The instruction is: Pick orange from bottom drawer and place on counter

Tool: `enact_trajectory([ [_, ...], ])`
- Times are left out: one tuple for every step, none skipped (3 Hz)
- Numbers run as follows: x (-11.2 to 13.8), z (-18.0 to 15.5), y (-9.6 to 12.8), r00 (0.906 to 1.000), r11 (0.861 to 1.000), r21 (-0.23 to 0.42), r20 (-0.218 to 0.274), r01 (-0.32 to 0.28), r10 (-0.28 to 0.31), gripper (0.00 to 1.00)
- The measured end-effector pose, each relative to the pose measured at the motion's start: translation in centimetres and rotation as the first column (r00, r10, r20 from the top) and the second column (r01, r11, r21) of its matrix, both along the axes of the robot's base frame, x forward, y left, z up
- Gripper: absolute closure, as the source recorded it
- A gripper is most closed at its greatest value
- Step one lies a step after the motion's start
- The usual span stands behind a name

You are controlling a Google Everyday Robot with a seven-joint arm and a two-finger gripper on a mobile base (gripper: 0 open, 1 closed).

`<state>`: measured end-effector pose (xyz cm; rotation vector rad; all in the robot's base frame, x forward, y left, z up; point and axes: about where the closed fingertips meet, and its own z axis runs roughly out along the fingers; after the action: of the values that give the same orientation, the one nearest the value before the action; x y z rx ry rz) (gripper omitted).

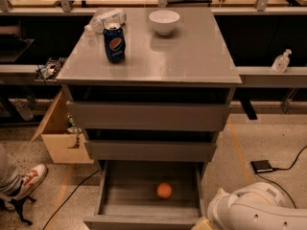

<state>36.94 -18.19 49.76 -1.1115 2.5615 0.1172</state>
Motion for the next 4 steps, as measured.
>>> enact_trajectory([
  [-0.1,0.0,0.0,1.0,1.0,-0.003,-0.005,0.0,0.0,0.0],
  [0.2,-1.1,0.5,0.9999,1.0,0.019,-0.013,0.001,-0.001,0.0],
  [1.6,-3.9,1.6,0.9998,0.997,0.081,-0.017,0.014,-0.012,0.0],
  [3.9,-6.6,2.6,0.9991,0.988,0.152,0.002,0.041,-0.041,0.0],
])
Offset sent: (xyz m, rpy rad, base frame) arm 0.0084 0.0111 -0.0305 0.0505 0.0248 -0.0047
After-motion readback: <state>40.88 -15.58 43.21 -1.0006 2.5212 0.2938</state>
